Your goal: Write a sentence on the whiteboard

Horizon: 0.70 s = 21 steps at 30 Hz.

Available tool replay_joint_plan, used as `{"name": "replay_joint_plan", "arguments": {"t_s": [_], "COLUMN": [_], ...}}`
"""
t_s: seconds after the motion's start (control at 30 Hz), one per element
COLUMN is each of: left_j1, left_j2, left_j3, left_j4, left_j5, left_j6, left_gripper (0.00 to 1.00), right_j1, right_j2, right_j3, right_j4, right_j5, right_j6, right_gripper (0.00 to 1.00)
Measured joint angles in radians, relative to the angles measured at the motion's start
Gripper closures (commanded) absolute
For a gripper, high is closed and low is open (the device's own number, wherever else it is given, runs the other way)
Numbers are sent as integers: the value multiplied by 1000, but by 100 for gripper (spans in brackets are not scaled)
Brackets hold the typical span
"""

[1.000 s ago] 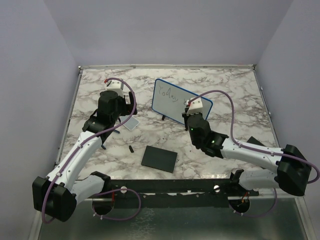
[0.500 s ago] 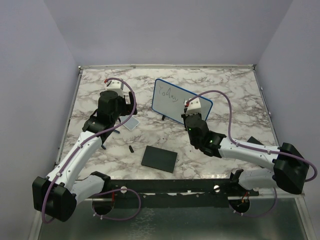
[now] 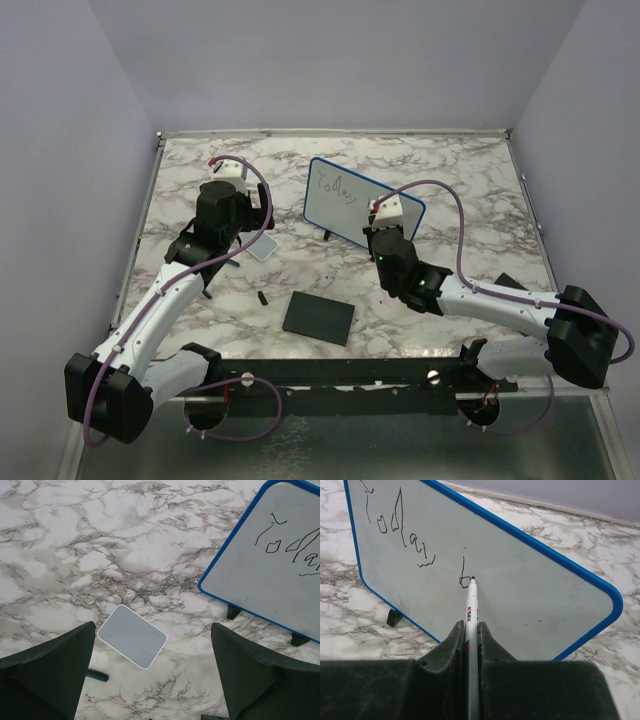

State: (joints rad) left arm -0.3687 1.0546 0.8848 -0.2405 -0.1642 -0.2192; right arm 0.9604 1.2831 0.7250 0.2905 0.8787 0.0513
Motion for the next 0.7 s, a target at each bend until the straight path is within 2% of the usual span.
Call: {"name": "replay_joint_plan", "arguments": {"t_s": [0.7], "left_j1": [0], "left_j2": [0], "left_j3": [0], "left_j4": [0], "left_j5": [0], "left_j6": [0], "left_gripper": [1], "right_j1": [-7], "right_j2": [-2], "right_j3": [-18], "right_j4": [-16], "right_j5": [12], "right_j6": [37], "right_gripper": [100]}}
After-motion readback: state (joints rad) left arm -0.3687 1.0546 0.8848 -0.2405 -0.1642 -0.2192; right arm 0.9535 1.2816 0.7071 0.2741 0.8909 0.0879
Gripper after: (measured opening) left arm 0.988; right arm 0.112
